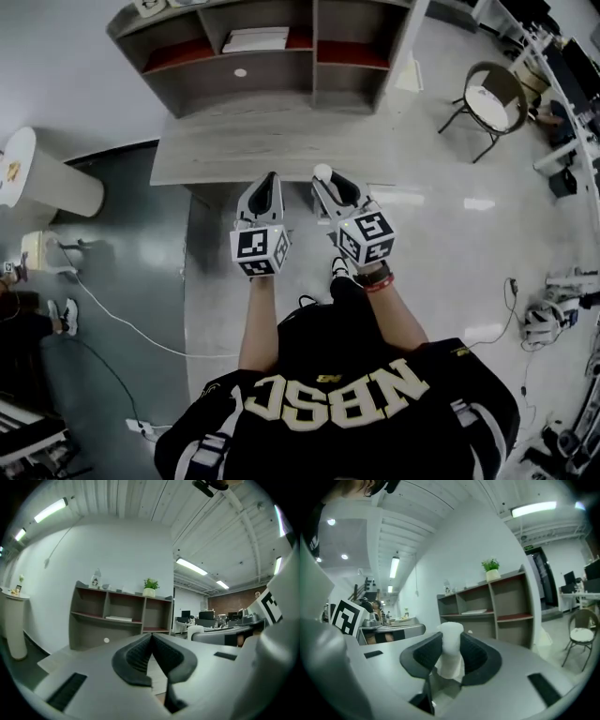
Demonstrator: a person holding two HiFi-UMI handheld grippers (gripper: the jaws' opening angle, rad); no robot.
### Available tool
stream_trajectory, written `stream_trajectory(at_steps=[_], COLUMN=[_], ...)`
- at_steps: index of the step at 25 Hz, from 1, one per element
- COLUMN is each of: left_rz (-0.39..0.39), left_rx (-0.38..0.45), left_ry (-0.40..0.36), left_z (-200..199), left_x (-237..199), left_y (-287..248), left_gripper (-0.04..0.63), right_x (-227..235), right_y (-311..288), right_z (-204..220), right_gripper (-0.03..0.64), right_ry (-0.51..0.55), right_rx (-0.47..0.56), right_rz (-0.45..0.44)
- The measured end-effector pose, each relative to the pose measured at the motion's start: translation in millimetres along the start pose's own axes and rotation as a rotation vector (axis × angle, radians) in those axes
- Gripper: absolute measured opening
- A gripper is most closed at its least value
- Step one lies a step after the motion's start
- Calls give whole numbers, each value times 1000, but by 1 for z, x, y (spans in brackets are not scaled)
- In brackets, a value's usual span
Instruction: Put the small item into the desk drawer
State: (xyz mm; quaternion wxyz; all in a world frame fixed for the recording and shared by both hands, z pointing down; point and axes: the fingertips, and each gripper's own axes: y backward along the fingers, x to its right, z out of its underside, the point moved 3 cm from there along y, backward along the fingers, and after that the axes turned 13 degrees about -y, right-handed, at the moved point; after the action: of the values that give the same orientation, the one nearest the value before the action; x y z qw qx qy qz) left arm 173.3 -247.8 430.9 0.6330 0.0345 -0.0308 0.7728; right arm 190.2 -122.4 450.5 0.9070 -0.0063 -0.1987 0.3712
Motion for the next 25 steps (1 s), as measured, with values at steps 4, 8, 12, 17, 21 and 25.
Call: stream_trajectory(at_steps=[4,8,12,17,21,25], left_rz=[108,205,255,303,308,307], left_rx=[-3,-34,-66,-96,-152,-207], left_ry=[-6,-7,-5,1,26,42], left_z=[4,12,22,35,53,74], left_x=[44,80,100,123,127,134], left_y=[-42,-74,-97,-119,-120,-116], left_gripper=[12,12,12,12,12,12], right_x=[51,95,129,161,165,171], right_y=[22,40,47,52,49,47], right_z=[-1,-7,-4,6,23,46], right_gripper=[121,123,124,124,126,127], right_ry=[-29,-58,-72,-123,-201,-229], right_rx=[13,33,6,-22,-43,-97], right_rz=[95,191,264,290,262,256])
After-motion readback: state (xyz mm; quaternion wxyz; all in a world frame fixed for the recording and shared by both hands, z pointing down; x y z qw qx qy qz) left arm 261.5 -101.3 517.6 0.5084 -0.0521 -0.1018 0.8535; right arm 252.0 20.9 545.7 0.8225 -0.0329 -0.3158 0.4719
